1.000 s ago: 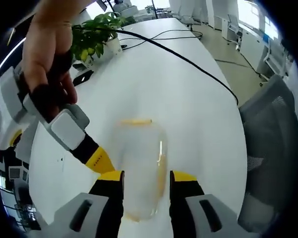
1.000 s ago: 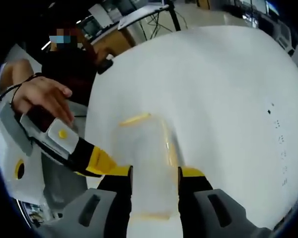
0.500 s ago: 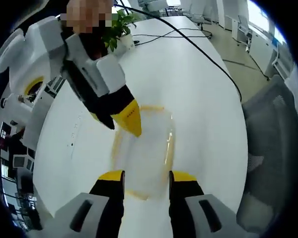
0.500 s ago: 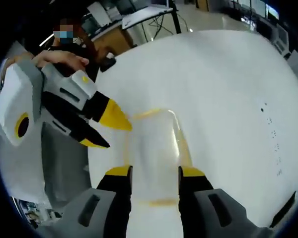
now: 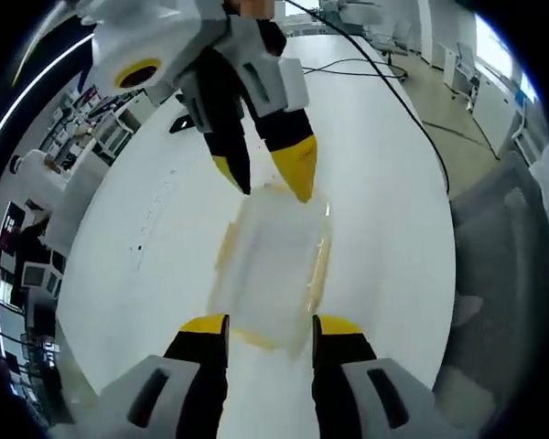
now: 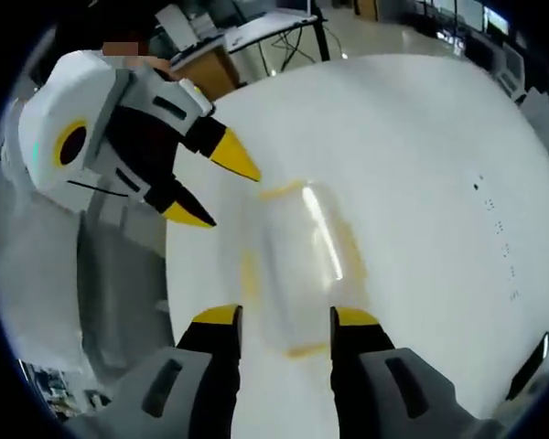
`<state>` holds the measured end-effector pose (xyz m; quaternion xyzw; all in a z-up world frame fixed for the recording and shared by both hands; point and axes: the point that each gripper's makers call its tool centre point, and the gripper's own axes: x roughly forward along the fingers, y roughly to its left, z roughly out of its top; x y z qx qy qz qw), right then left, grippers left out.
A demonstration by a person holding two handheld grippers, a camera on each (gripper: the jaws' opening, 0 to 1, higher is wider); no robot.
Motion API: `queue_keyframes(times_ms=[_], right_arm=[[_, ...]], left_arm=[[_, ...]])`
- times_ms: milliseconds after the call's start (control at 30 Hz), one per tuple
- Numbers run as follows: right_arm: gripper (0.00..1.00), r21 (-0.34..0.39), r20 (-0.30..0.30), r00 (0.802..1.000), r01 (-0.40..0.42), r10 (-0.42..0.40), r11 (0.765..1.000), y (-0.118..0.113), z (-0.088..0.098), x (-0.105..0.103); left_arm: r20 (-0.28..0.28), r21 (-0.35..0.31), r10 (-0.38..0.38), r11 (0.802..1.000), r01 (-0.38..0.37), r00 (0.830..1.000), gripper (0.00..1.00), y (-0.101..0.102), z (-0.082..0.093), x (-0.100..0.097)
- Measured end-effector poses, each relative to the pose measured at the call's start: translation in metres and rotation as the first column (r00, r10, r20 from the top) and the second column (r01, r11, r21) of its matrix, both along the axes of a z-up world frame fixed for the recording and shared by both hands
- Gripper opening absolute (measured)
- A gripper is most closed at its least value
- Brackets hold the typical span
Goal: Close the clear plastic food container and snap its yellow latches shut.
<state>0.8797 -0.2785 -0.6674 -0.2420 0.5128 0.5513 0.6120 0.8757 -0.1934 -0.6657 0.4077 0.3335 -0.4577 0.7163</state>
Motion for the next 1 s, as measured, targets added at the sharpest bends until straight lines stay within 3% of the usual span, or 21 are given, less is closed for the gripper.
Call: queue_keyframes(times_ms=[367, 567, 667, 733, 800, 833, 967, 1000], right_arm=[[0.38, 0.069, 0.067, 0.992, 0.101, -0.106, 0.992, -0.017, -0.011, -0.021], [0.38, 0.120, 0.168, 0.963, 0.193, -0.211, 0.974, -0.029, -0.017, -0.020], [0.38, 0.172, 0.209, 0.934, 0.257, -0.290, 0.951, -0.031, -0.017, -0.014], [0.38, 0.202, 0.210, 0.921, 0.287, -0.328, 0.936, -0.031, -0.017, -0.015], [0.39, 0.262, 0.188, 0.902, 0.336, -0.390, 0.905, -0.029, -0.016, -0.016], [0.39, 0.298, 0.189, 0.882, 0.368, -0.432, 0.881, -0.029, -0.016, -0.014], [0.39, 0.359, 0.224, 0.819, 0.435, -0.529, 0.826, -0.035, -0.017, -0.009], [0.38, 0.370, 0.225, 0.811, 0.442, -0.540, 0.817, -0.035, -0.018, -0.010]], left_arm=[[0.008, -0.085, 0.098, 0.992, -0.097, 0.995, 0.32, 0.011, -0.006, 0.003], [0.054, -0.143, 0.148, 0.980, -0.139, 0.988, 0.35, 0.015, -0.008, 0.006], [0.069, -0.177, 0.164, 0.973, -0.150, 0.984, 0.35, 0.014, -0.009, 0.006], [0.074, -0.209, 0.172, 0.966, -0.153, 0.982, 0.36, 0.011, -0.010, 0.005], [0.075, -0.222, 0.185, 0.961, -0.165, 0.980, 0.36, 0.012, -0.013, 0.004], [0.075, -0.237, 0.189, 0.957, -0.166, 0.979, 0.36, 0.011, -0.015, 0.004], [0.067, -0.266, 0.229, 0.942, -0.204, 0.971, 0.36, 0.015, -0.023, 0.002], [0.065, -0.272, 0.244, 0.937, -0.218, 0.968, 0.36, 0.017, -0.025, 0.001]])
